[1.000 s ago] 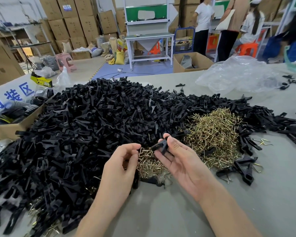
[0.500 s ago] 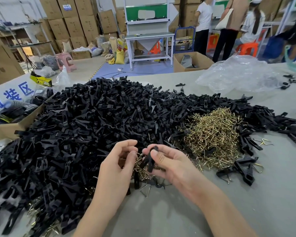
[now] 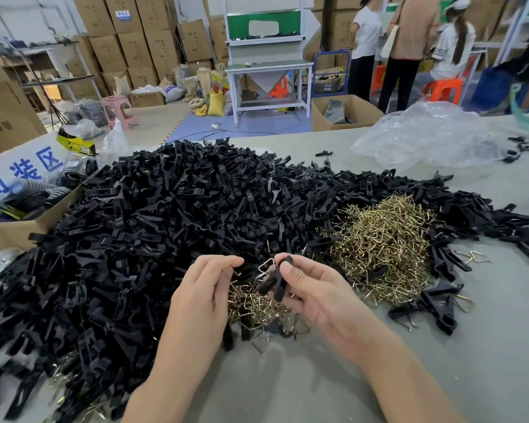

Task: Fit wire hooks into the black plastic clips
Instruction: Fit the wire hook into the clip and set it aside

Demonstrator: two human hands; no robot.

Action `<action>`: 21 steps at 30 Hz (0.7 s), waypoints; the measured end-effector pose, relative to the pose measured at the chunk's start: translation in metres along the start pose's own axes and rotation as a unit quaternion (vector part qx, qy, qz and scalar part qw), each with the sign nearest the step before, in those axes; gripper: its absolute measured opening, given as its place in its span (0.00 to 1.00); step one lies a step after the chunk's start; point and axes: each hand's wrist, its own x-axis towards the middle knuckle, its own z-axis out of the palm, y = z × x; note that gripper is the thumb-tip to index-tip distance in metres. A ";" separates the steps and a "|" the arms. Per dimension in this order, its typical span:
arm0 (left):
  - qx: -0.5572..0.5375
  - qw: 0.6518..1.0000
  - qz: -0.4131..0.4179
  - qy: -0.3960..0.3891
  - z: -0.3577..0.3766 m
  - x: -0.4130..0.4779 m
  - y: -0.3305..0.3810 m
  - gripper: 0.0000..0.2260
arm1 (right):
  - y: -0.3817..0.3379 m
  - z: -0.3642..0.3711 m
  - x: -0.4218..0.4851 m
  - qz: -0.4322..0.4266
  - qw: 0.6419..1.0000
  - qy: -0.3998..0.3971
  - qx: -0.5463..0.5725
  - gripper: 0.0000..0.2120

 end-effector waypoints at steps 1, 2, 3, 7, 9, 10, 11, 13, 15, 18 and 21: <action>-0.026 0.999 -0.030 0.012 0.000 0.000 0.001 0.09 | 0.000 0.000 0.000 -0.016 0.999 0.013 -0.046 0.13; -0.067 0.995 -0.070 0.019 0.000 -0.001 0.003 0.10 | 0.000 -0.001 -0.001 -0.034 0.994 0.027 -0.095 0.14; -0.112 0.987 -0.111 0.020 0.000 -0.001 0.006 0.11 | -0.001 -0.001 -0.001 -0.052 0.989 0.038 -0.132 0.15; -0.219 0.958 -0.188 -0.005 -0.001 0.003 0.011 0.15 | -0.001 -0.004 0.001 -0.111 0.981 0.049 -0.149 0.15; -0.261 0.941 -0.216 -0.011 -0.001 0.004 0.013 0.13 | 0.000 -0.004 0.003 -0.103 0.986 0.040 -0.123 0.16; -0.287 0.929 -0.232 -0.007 0.000 0.004 0.013 0.11 | 0.001 -0.003 0.003 -0.088 0.989 0.022 -0.121 0.17; -0.312 0.918 -0.246 -0.003 0.001 0.004 0.014 0.10 | 0.003 -0.001 0.003 -0.065 0.990 -0.003 -0.126 0.17; -0.349 0.899 -0.265 -0.001 0.002 0.004 0.017 0.08 | 0.009 0.004 0.001 -0.012 0.992 -0.054 -0.116 0.17; -0.361 0.894 -0.264 -0.005 0.002 0.004 0.020 0.07 | 0.014 0.009 0.000 0.019 0.994 -0.080 -0.075 0.16; -0.355 0.902 -0.245 -0.002 0.000 0.004 0.023 0.07 | 0.012 0.013 -0.001 0.024 0.997 -0.061 -0.044 0.16; -0.323 0.919 -0.224 -0.010 -0.002 0.004 0.020 0.08 | 0.008 0.012 0.001 0.024 0.999 -0.037 0.015 0.11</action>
